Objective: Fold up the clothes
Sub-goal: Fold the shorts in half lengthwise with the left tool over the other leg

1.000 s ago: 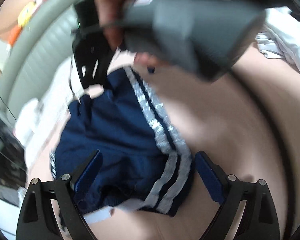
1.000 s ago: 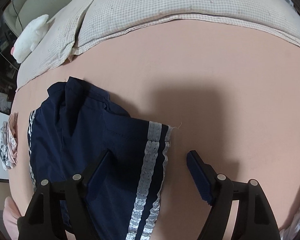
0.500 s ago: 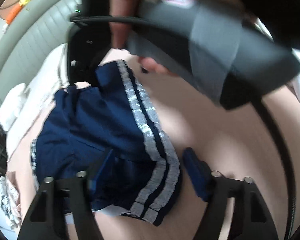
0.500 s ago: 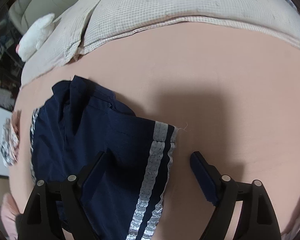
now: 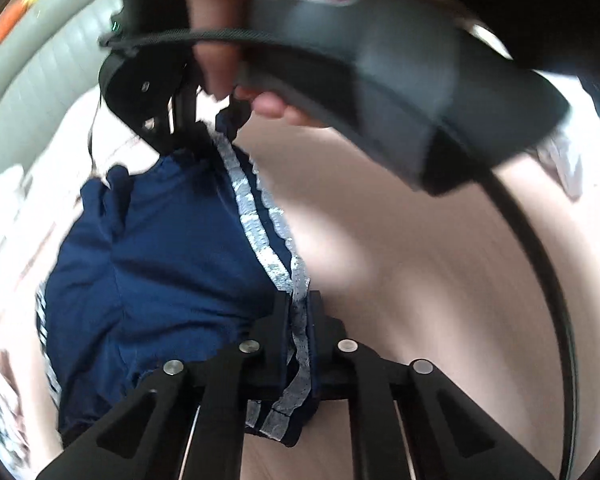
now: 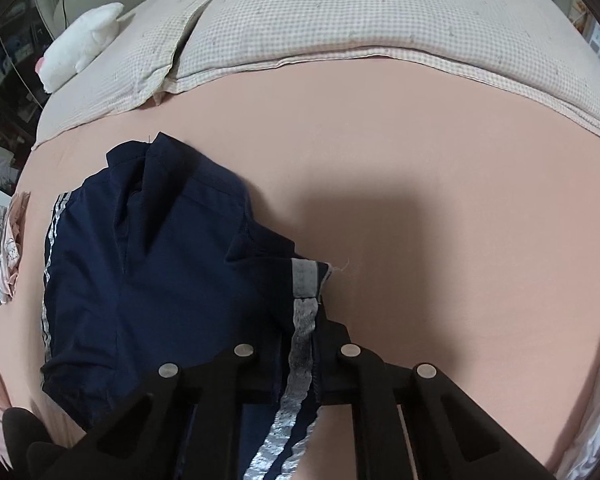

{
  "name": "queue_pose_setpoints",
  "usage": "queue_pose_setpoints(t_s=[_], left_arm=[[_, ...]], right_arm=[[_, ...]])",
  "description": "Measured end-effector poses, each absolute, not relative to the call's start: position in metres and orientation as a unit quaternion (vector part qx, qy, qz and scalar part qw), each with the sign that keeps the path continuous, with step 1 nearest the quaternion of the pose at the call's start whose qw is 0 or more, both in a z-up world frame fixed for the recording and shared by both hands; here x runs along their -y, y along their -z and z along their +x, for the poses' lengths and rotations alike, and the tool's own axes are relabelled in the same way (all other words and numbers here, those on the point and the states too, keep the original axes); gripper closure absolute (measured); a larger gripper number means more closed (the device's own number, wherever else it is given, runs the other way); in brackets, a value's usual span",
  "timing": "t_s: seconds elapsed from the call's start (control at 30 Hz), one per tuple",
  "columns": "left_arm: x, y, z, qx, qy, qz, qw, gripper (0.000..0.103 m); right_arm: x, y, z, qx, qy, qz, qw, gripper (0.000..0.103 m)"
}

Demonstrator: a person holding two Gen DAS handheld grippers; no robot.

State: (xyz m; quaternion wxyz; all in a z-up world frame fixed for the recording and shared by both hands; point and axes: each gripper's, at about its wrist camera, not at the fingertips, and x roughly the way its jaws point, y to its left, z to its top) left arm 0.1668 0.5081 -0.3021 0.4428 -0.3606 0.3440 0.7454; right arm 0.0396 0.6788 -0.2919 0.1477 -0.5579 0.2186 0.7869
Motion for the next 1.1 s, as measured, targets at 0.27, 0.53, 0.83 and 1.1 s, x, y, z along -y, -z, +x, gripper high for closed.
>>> queue_pose_setpoints(t_s=[0.27, 0.53, 0.83, 1.1], left_arm=[[-0.480, 0.290, 0.122, -0.212, -0.741, -0.466, 0.434, 0.098], [-0.431, 0.271, 0.075, -0.061, -0.737, -0.528, 0.418, 0.098], [-0.365, 0.242, 0.033, 0.063, -0.733, -0.535, 0.416, 0.098], [-0.293, 0.233, 0.022, 0.147, -0.730, -0.554, 0.373, 0.098]], right_arm=[[-0.662, 0.275, 0.028, -0.220, -0.790, -0.558, 0.130, 0.098], [-0.642, 0.254, 0.013, -0.213, -0.790, -0.560, 0.130, 0.100], [-0.605, 0.220, -0.025, -0.194, -0.800, -0.555, 0.120, 0.100], [-0.552, 0.215, -0.082, -0.156, -0.797, -0.573, 0.108, 0.100]])
